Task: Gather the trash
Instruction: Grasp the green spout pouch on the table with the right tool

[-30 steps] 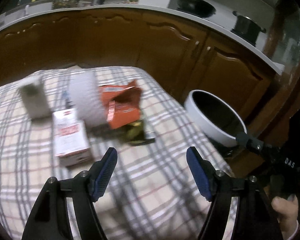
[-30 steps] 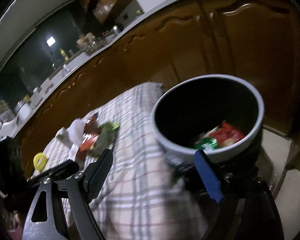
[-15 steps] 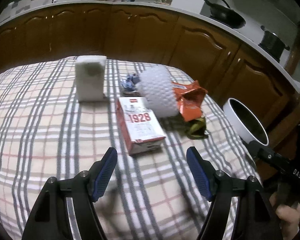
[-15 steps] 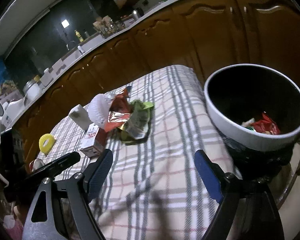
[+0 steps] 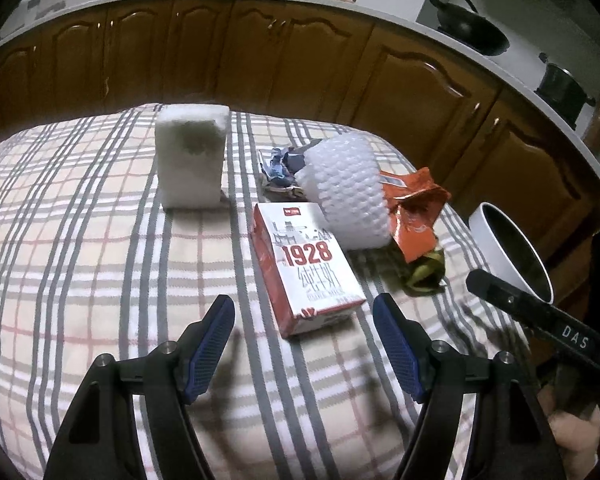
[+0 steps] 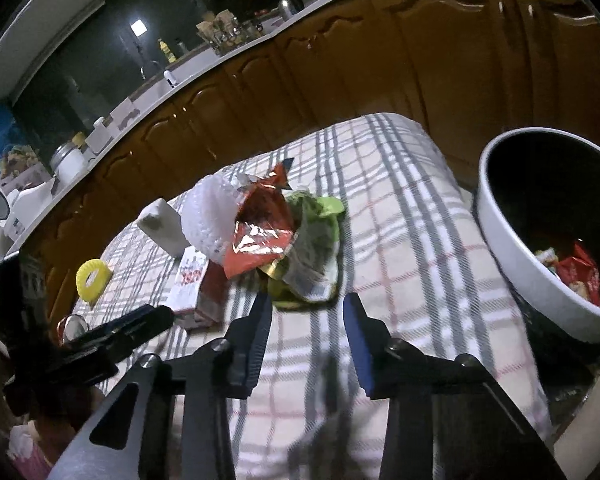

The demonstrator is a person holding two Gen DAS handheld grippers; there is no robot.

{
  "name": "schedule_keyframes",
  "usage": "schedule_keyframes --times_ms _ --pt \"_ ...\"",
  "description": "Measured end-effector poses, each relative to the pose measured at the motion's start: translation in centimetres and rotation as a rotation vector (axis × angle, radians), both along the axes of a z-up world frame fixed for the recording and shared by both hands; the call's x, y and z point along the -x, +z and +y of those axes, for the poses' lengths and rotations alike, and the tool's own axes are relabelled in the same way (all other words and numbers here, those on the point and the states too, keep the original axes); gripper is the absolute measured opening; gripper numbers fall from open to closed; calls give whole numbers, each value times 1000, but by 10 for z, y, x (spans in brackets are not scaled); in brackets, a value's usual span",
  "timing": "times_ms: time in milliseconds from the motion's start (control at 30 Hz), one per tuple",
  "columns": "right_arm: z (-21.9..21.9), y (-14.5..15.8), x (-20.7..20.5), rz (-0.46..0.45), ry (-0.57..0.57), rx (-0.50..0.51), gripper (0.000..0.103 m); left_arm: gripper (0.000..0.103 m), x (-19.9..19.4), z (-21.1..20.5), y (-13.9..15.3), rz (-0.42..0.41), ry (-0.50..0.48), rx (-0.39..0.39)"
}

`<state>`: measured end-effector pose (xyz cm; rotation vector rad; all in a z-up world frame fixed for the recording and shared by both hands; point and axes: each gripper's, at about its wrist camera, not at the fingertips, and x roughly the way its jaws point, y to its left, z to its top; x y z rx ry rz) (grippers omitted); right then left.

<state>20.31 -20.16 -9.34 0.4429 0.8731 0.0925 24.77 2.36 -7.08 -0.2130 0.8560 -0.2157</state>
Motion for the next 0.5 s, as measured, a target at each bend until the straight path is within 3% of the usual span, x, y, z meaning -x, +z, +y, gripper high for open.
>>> schedule_keyframes --times_ms 233,500 --pt "3 -4 -30 16 18 22 18 71 -20 -1 -11 26 1 0" --pt "1 -4 -54 22 21 7 18 71 -31 0 -12 29 -5 11"
